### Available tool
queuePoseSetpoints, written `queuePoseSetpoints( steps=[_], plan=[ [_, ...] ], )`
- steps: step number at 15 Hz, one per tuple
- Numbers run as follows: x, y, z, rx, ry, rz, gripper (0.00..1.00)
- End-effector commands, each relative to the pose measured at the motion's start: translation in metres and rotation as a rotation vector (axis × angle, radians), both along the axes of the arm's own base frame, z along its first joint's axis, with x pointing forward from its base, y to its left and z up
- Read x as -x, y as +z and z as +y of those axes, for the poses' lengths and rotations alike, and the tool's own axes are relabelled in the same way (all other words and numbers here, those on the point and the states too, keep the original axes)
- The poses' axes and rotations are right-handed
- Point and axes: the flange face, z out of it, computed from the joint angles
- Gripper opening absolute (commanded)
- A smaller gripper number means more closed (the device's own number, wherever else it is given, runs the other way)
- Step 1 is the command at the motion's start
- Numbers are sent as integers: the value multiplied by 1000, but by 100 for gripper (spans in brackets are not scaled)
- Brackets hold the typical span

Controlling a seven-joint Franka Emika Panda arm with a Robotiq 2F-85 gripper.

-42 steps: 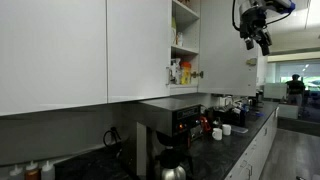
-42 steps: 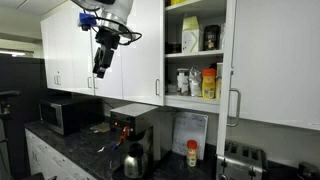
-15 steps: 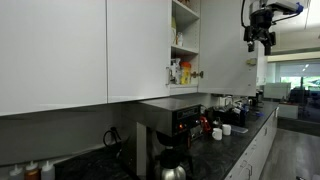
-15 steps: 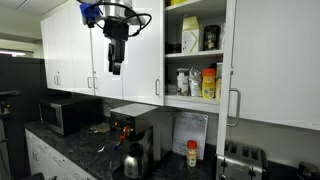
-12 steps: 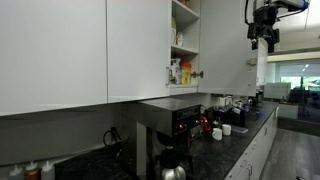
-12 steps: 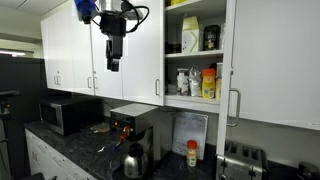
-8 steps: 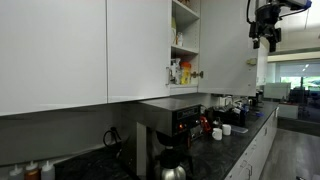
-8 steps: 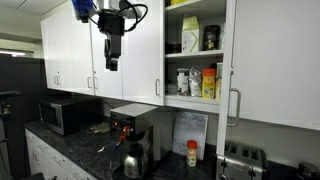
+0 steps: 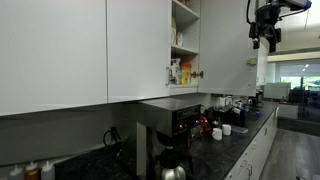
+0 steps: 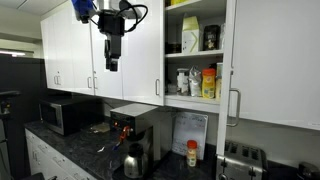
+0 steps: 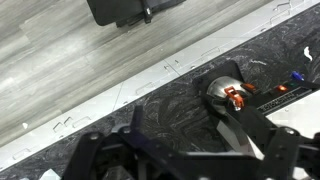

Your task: Close the cabinet door on the right

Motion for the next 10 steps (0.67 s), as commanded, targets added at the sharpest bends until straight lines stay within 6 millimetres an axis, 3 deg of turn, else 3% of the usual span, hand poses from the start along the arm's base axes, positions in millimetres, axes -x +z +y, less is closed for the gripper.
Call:
queuePoseSetpoints(
  steps=[1,10],
  plan=[
    [0,1,0,0,0,1,100],
    [2,-1,0,27,46,-11,100]
  ],
)
